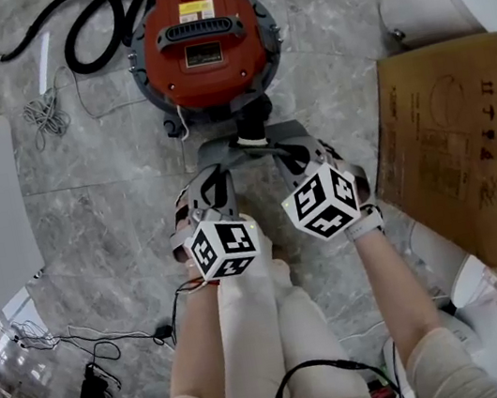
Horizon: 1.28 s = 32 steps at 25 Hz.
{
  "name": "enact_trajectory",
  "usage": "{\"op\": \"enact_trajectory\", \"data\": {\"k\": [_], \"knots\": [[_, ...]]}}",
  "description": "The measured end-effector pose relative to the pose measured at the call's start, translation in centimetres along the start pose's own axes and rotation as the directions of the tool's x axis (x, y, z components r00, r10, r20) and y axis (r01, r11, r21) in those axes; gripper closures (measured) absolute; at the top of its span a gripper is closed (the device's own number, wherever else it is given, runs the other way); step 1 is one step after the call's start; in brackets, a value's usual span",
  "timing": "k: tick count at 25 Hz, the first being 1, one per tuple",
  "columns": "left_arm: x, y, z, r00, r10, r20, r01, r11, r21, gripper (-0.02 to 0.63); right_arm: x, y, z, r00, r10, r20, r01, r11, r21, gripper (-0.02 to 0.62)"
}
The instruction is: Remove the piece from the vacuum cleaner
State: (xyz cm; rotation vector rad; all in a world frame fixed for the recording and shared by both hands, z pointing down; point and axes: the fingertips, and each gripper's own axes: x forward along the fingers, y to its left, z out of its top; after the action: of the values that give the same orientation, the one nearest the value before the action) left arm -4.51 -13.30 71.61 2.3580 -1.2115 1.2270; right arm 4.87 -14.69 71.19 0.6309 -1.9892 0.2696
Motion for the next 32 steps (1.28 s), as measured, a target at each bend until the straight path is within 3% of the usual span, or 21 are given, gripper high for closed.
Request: {"op": "enact_trajectory", "data": {"k": [14, 26, 32], "knots": [[0.7, -1.5, -1.6, 0.998, -0.051, -0.040, 0.049, 0.998, -0.030, 0.561, 0.2, 0.7, -1.0, 1.000, -0.008, -0.005, 0.008, 1.000, -0.019, 0.566], [-1.0, -1.5, -2.5, 0.998, -0.054, -0.030, 0.052, 0.996, -0.074, 0.561, -0.4, 3.5, -2.2, 0.999, 0.033, -0.002, -0.033, 0.998, 0.055, 0.568], [-2.1, -1.7, -1.9, 0.998, -0.061, 0.004, 0.061, 0.988, -0.140, 0.561, -1.8, 3.7, -1.8, 0.999, 0.049, 0.025, -0.051, 0.995, 0.088, 0.568]]}}
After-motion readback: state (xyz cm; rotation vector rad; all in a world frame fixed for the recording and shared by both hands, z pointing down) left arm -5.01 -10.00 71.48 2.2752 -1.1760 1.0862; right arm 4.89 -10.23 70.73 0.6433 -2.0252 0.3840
